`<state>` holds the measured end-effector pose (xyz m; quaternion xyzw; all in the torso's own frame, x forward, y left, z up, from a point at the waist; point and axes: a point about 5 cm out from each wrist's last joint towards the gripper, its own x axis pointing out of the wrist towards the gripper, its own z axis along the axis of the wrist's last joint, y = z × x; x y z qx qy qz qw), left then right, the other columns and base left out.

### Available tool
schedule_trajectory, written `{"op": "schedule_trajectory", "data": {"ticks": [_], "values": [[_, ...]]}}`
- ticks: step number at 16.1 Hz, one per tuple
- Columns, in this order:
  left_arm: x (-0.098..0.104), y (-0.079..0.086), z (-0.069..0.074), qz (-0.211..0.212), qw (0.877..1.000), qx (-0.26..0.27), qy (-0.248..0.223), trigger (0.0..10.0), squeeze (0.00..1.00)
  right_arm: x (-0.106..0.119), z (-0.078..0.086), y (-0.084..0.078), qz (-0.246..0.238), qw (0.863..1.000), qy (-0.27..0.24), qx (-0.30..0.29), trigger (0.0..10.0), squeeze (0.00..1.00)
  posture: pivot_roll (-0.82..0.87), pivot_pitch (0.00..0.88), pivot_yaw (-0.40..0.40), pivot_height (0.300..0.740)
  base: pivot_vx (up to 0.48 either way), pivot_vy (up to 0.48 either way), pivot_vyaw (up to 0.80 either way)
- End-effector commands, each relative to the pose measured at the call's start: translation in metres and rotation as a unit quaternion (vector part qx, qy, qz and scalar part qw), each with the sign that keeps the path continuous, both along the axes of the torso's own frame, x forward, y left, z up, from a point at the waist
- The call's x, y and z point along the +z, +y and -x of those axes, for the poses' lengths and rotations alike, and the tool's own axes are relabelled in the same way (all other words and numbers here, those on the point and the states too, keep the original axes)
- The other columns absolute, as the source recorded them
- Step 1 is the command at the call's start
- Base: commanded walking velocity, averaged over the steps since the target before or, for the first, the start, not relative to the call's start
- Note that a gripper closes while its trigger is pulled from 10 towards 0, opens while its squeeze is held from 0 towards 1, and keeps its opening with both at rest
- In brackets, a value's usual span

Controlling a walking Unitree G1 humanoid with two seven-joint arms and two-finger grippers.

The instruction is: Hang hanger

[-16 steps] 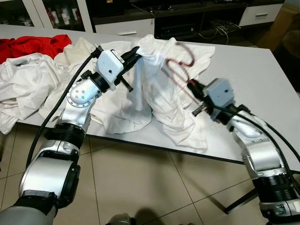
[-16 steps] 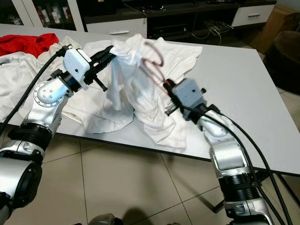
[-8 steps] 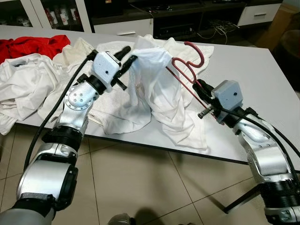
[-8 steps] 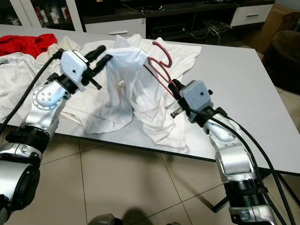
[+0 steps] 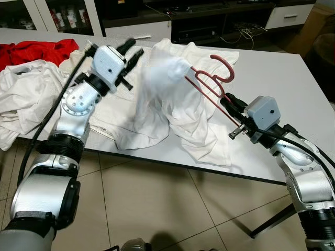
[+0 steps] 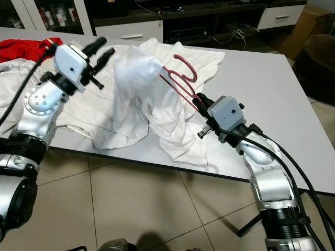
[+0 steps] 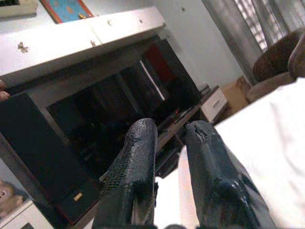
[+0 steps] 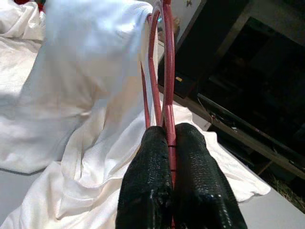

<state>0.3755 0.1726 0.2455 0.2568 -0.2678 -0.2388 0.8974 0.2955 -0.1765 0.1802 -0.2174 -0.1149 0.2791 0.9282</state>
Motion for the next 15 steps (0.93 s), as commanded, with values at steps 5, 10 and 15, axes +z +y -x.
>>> {"op": "schedule_trajectory", "data": {"ticks": [5, 10, 15], "values": [[0.0, -0.006, 0.006, 0.007, 0.998, -0.067, 0.015, 10.0, 1.0, 0.004, 0.0, 0.006, 0.001, 1.0, -0.012, 0.016, 10.0, 0.0, 0.13, 0.0, 0.037, 0.74, 0.0, 0.0, 0.0], [-0.015, -0.003, 0.013, -0.054, 0.988, -0.127, 0.069, 10.0, 0.0, 0.007, 0.016, 0.003, 0.052, 0.996, -0.032, 0.072, 10.0, 0.0, 0.13, 0.0, 0.037, 0.74, 0.0, 0.0, 0.0], [-0.009, -0.001, 0.012, -0.057, 0.987, -0.134, 0.066, 10.0, 0.0, 0.0, 0.023, 0.001, 0.098, 0.99, -0.029, 0.096, 10.0, 0.0, 0.12, 0.0, 0.039, 0.74, 0.0, 0.0, 0.0]]}}
